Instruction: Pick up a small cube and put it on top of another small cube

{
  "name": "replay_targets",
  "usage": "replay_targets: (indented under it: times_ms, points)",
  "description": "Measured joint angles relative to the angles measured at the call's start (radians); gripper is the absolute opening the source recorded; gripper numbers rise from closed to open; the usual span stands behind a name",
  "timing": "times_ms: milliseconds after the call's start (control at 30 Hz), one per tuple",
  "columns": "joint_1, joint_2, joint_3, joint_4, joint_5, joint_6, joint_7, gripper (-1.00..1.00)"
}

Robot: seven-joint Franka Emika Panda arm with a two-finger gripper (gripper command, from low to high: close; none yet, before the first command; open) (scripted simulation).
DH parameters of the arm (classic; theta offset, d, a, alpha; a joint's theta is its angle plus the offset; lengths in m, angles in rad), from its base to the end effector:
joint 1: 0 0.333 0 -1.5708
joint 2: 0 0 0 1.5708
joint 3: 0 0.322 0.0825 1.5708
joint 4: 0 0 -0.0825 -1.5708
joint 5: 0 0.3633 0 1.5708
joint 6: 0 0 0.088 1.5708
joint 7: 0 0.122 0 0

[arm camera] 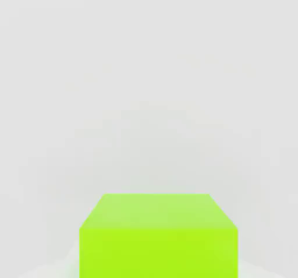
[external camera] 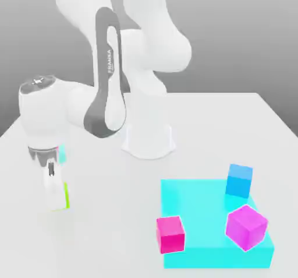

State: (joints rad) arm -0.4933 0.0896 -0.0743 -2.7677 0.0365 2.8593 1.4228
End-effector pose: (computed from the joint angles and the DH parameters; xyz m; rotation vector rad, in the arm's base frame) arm 0.3193 -0.2067 0.1990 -1.6618 2.6611 -0.0010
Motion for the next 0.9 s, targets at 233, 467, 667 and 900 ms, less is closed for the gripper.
replay_targets:
  times_ms: [233,467,667,900]
  points:
    - [0.291,-0.201,0.162,-0.005,0.052,-0.180,0.119,-1.00]
    - [0.549,-0.375,0.383,-0.008,0.147,-0.345,0.223,-1.00]
    - [0.693,-0.399,0.529,-0.023,0.179,-0.361,0.303,-1.00]
    - [0.675,-0.260,0.560,-0.049,0.130,-0.198,0.346,1.00]
